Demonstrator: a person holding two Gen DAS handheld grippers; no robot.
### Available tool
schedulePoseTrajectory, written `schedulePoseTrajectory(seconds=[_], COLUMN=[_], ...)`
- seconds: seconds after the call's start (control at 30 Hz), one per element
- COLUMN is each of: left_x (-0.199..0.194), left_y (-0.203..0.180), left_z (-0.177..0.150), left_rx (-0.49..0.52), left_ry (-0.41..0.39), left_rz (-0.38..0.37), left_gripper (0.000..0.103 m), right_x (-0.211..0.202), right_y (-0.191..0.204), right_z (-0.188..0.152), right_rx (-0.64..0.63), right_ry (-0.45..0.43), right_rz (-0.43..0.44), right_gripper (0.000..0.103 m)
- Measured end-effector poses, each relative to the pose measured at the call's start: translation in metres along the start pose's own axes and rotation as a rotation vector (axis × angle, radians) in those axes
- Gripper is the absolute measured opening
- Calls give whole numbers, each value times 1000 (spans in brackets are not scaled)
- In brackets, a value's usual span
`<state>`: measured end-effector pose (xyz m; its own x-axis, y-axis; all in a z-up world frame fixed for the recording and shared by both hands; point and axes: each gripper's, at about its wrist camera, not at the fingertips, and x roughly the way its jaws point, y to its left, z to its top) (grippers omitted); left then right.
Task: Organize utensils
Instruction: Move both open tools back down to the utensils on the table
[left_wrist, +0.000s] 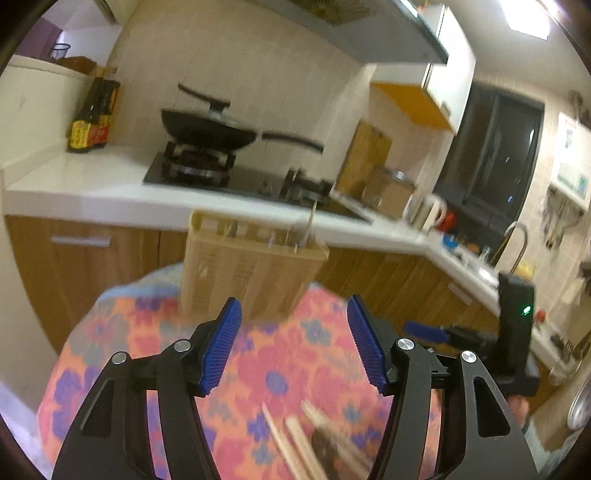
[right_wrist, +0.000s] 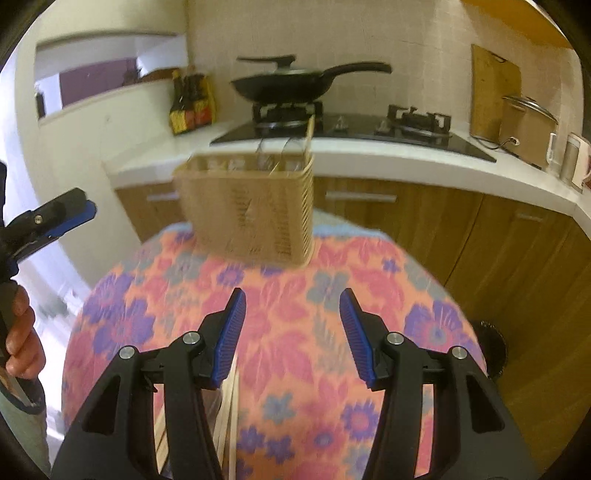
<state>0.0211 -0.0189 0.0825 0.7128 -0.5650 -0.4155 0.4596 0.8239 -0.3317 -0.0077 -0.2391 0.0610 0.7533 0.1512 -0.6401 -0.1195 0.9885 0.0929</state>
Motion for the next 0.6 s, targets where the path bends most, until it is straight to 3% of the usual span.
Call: schedulePoseTrajectory(seconds=[0.23, 0.43, 0.6], left_x=[6, 21, 32], left_y=[-4, 7, 16], left_z=[-49, -88, -110], left_rx=[37, 27, -4], left_ry=[188, 352, 452], left_rz=[70, 101, 95], left_gripper=[57, 48, 44], right_x=[6, 20, 27], right_y=[30, 39, 40], right_z=[-42, -71, -90], right_rx=[-52, -47, -52], right_ry=[139, 248, 310], right_rz=[15, 35, 45], right_gripper=[48, 34, 32])
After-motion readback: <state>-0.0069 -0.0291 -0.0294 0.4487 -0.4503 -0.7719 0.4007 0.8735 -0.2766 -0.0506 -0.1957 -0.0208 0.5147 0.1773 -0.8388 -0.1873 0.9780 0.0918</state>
